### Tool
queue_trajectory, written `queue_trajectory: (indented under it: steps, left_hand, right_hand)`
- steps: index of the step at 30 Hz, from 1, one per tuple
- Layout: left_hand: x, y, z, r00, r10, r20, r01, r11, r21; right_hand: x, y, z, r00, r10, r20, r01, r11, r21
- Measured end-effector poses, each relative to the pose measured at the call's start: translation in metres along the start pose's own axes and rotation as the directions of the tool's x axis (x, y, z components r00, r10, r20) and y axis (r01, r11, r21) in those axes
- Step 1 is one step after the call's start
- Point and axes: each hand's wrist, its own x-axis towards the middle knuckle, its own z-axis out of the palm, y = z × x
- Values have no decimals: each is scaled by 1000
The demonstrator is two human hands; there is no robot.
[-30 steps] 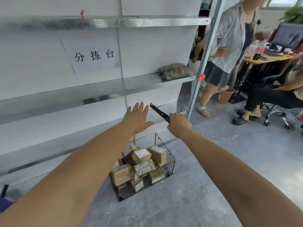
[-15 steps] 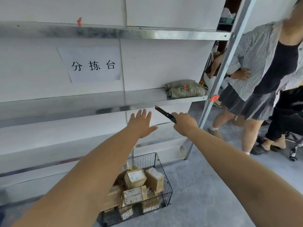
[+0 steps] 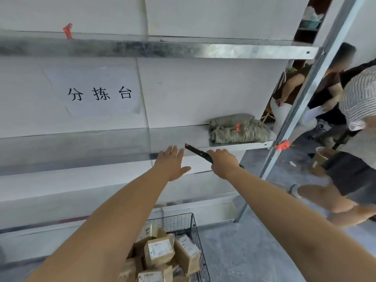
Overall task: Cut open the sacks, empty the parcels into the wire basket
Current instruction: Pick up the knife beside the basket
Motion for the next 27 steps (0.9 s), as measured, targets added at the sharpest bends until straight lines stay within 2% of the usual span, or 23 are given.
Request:
queue_trajectory:
  steps: [5, 12, 16, 20, 23, 27]
  left_hand:
    - [52, -13, 3, 999, 3, 43, -3, 1000, 3]
    - [110, -28, 14, 994, -21, 108, 22, 1000, -4]
    - [155, -38, 21, 992, -113, 48, 116, 991, -70]
    - [178, -44, 30, 984, -171, 55, 173, 984, -40]
    - [194, -52, 32, 977, -208, 53, 211, 975, -65]
    - [203, -63, 34, 958, -247, 146, 261, 961, -91]
  right_hand:
    - [49, 5, 19, 1000, -5, -16, 6, 998, 65]
    - [131, 7, 35, 998, -33, 44, 30, 996, 80]
    - [185, 1, 51, 993, -97, 67, 93, 994, 66]
    - [232, -3, 60, 979, -169, 112, 156, 981, 114]
    - [254, -5, 68, 980, -166, 110, 149, 977, 154]
    - [263, -10, 79, 983, -161, 89, 146, 977, 156]
